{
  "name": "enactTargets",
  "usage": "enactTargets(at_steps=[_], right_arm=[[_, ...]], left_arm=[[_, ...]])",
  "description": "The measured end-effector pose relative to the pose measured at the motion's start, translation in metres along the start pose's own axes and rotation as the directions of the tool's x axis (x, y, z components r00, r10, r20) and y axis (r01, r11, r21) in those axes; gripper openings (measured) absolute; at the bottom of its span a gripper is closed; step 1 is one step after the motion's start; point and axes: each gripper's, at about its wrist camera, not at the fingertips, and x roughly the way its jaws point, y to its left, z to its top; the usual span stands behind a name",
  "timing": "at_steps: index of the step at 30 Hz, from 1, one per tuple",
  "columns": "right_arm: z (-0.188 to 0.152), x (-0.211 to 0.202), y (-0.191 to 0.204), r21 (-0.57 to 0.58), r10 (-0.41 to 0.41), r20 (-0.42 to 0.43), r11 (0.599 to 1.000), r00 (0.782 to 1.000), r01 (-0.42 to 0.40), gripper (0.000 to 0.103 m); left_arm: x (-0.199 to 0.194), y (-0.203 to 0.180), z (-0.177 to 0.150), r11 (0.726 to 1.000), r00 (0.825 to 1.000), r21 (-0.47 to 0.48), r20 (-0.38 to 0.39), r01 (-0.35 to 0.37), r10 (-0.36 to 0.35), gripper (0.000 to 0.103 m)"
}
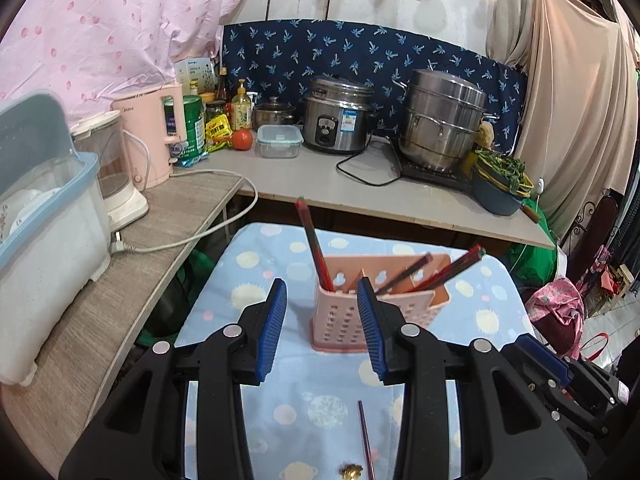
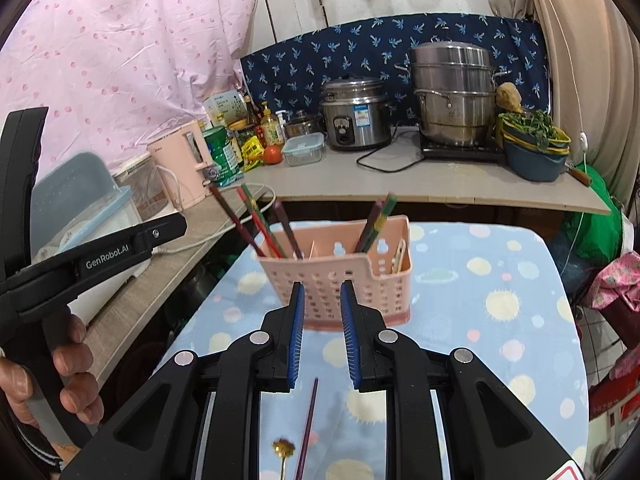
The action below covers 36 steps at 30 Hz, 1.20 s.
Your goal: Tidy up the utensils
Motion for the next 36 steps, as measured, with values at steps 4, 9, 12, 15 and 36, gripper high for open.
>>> enactTargets(at_steps=[4,9,12,15,36], right_arm=[[-0.02,-0.003,0.005,-0.012,-0.004,-0.034,1.0,0.999,0.004,0.019],[-0.045,-0.005,0.004,0.005,0.0,-0.08,1.0,0.997,0.0,0.019],[-0.062,-0.004,0.003,0.012,-0.001,-0.115,1.0,0.993,0.002,0.019],[-0.079,-0.003,0.003,0.018,-0.001,-0.151,1.0,0.989,0.004,0.019],[-0.185,0.02,0.023,-0.019,0.013,-0.365,1.0,0.931,-0.022,0.019]], left_arm=[[-0.003,0.002,-0.018,1.0,1.0,0.001,-0.026,0.0,0.0,0.035],[-0.003,0.005,-0.043,1.0,0.997,0.01,-0.071,0.001,-0.001,0.035],[-0.001,0.007,-0.057,1.0,0.995,0.007,-0.104,0.005,-0.005,0.035],[0.001,0.007,-0.076,1.0,0.991,0.016,-0.136,0.006,-0.004,0.035],[0.023,0.016,-0.188,0.999,0.932,0.04,-0.362,-0.003,0.017,0.035]])
